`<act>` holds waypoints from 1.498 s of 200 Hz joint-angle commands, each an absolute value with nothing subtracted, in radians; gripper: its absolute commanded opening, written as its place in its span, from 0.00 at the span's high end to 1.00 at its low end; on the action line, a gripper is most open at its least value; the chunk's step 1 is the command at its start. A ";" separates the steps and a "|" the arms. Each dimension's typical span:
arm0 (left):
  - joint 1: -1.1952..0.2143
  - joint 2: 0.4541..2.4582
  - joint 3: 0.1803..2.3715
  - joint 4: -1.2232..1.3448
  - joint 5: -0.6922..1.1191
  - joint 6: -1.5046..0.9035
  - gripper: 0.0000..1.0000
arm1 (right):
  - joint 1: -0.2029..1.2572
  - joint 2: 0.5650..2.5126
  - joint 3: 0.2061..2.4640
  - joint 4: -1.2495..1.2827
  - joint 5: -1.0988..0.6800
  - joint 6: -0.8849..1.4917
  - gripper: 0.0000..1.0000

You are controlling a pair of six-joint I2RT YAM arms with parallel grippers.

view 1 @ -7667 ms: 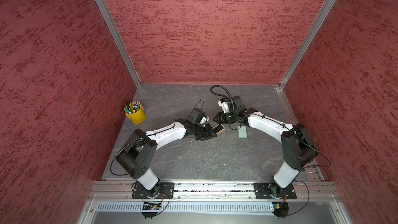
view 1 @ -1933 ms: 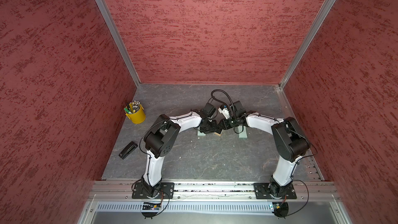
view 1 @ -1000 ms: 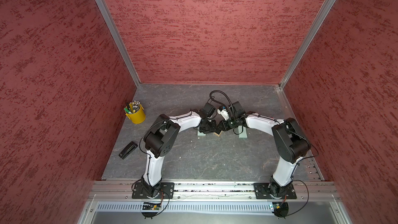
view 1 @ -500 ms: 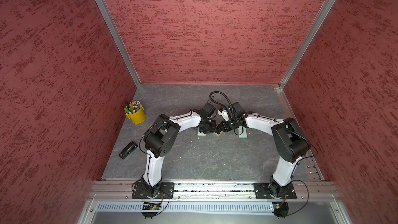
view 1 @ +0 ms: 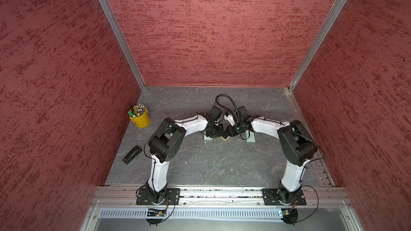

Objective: Take the rings out of the lift-off lid box
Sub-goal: Take out the ring from the jewelry box.

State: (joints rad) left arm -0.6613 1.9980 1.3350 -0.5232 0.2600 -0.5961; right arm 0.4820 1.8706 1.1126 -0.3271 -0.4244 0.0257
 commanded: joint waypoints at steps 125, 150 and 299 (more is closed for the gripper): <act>-0.656 1.997 1.325 -0.523 0.216 -0.612 0.67 | 0.489 1.791 1.059 -0.233 -0.532 0.075 1.00; -0.664 2.000 1.331 -0.532 0.194 -0.608 0.67 | 0.488 1.769 1.031 -0.183 -0.546 0.095 1.00; -0.701 1.956 1.297 -0.536 0.090 -0.658 0.67 | 0.484 1.672 0.951 -0.047 -0.447 0.148 1.00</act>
